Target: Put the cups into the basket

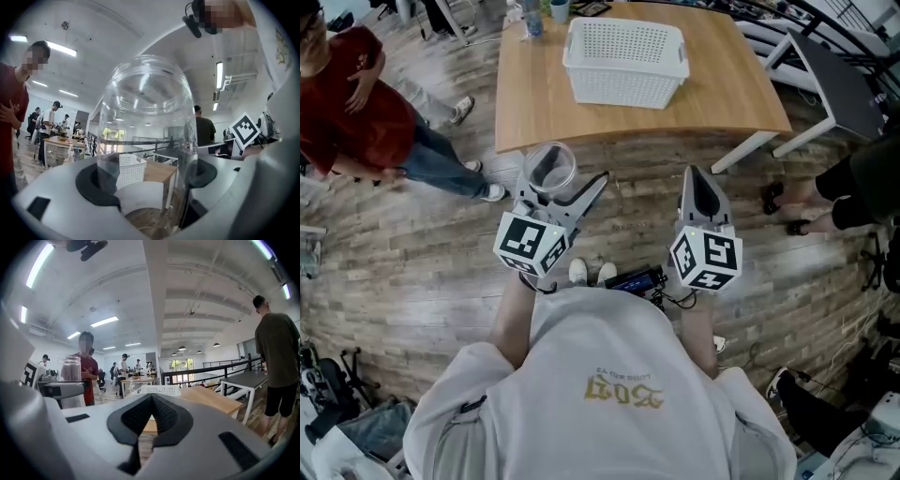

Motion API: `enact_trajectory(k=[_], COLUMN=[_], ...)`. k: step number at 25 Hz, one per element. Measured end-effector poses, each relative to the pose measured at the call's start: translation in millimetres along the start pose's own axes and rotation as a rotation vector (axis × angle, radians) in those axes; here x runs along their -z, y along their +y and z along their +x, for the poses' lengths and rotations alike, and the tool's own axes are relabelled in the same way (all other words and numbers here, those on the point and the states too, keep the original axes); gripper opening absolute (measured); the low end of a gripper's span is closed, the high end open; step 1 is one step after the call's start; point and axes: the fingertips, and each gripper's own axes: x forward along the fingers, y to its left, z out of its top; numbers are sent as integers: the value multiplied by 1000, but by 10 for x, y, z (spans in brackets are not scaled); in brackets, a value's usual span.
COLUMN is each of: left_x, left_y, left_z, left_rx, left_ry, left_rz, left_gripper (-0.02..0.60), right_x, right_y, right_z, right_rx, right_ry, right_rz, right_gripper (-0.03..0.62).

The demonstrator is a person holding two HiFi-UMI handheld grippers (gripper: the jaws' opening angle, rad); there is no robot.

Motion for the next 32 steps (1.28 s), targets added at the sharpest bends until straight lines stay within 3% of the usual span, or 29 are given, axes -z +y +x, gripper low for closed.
enact_trajectory(k=[17, 32], left_x=[57, -20], left_y=[-44, 314], left_z=[142, 636], left_rx=[9, 75], left_ry=[13, 3], left_rz=[-35, -42], left_gripper=[396, 396], right_x=[95, -46], right_y=[-168, -194], right_z=[-9, 506], right_rx=[17, 33], right_ry=[9, -3], right_rz=[56, 77], right_gripper=[9, 9])
